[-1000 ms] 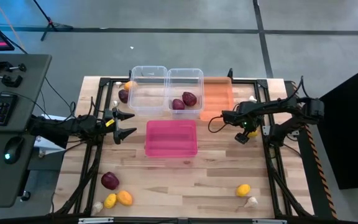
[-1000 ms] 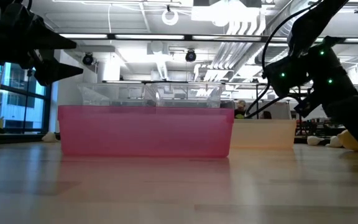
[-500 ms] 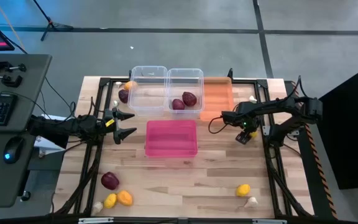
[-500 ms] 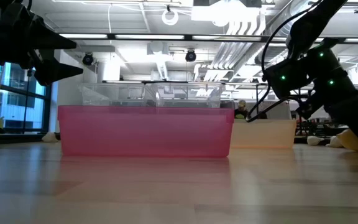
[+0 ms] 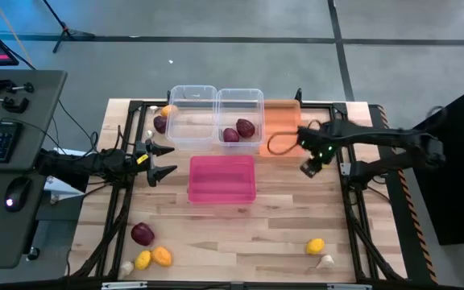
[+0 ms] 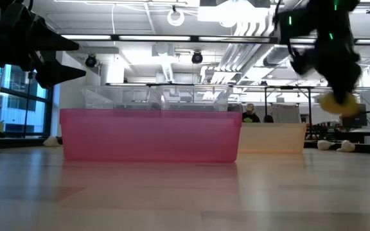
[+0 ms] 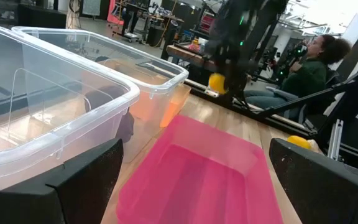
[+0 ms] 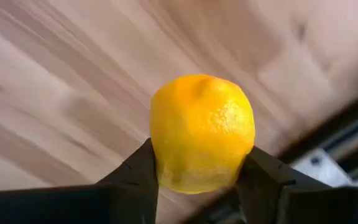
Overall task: Sort produce into baskets
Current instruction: Put the yellow lemon into the orange bin
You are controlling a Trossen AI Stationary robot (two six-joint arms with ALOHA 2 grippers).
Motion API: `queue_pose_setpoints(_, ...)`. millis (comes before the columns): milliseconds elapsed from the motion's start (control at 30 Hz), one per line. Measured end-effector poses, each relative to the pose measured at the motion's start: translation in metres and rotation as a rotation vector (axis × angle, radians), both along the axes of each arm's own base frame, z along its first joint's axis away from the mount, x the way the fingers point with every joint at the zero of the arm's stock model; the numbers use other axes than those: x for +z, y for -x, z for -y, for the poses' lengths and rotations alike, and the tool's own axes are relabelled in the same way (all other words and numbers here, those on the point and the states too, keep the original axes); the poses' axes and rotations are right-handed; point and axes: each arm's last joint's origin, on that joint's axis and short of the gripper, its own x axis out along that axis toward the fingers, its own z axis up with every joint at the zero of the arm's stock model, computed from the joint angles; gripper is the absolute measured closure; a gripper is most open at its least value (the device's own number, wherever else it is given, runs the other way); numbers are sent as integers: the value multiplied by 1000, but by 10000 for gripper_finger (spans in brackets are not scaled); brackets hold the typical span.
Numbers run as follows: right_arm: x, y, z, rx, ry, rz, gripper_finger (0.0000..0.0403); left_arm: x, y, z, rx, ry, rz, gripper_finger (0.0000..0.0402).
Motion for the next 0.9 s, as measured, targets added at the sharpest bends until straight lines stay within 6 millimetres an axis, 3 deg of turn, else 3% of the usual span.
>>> queue_pose_setpoints(133,46,-8,6,-26,132,241,238,0,0,0,0,0,0,11)
queue_pose_setpoints(300,68,-28,23,-88,353,422,236,0,0,0,0,0,0,11)
queue_pose_setpoints(433,61,-47,40,-114,401,470,235,0,0,0,0,0,0,11)
queue_pose_setpoints(633,34,-69,63,-54,414,380,233,0,0,0,0,0,0,11)
queue_pose_setpoints(900,20,-71,78,-76,405,301,233,0,0,0,0,0,0,11)
